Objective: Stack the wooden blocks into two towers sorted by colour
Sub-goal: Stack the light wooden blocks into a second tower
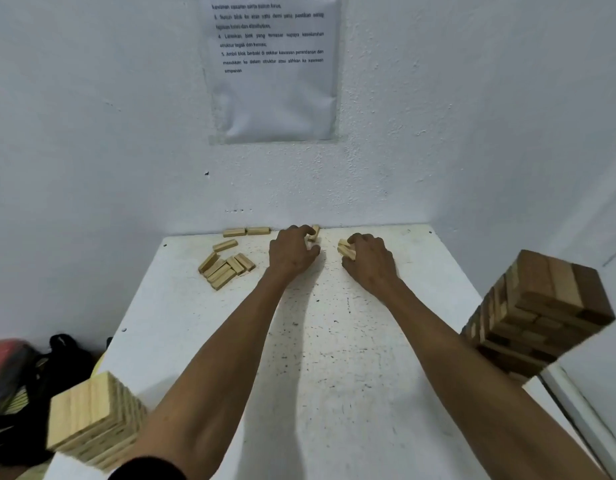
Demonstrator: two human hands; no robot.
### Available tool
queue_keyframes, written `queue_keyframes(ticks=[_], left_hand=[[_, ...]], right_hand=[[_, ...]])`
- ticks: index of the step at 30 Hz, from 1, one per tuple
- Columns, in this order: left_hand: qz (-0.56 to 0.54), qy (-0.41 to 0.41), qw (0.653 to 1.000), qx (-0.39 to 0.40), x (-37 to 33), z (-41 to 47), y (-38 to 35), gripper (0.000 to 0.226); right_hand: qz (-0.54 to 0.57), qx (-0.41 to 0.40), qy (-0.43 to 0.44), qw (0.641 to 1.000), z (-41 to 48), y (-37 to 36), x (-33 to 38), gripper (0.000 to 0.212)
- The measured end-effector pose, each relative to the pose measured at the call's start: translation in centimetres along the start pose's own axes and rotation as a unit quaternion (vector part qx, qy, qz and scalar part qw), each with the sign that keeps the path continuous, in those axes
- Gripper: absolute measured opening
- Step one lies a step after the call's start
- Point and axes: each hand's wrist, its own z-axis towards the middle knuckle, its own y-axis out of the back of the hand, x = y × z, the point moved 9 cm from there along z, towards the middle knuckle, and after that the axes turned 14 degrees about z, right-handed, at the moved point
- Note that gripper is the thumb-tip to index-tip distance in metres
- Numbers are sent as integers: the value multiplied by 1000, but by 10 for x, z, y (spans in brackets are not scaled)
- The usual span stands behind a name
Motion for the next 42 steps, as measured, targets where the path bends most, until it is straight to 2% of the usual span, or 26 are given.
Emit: queue_keyframes(ticks=[9, 14, 21, 28, 34, 42], left_hand=[[30, 35, 997, -56, 1, 31, -18, 28], [-17, 47, 995, -91, 2, 21, -17, 17], [-123, 46, 986, -105, 11, -32, -2, 14], [-141, 35, 981, -130, 18, -118, 27, 10], [-152, 42, 981, -111, 23, -203, 38, 9], [-110, 48, 990, -79, 42, -282, 43, 11]], right_hand=[[3, -72, 14, 997, 14, 0, -6, 28], [28, -94, 24, 995, 4, 0, -7, 26], [116, -108, 30, 987, -40, 6, 0, 24], [168, -73, 65, 981, -120, 13, 23, 23], [169, -10, 125, 978, -196, 7, 48, 28], [176, 69, 187, 964, -259, -15, 72, 40]])
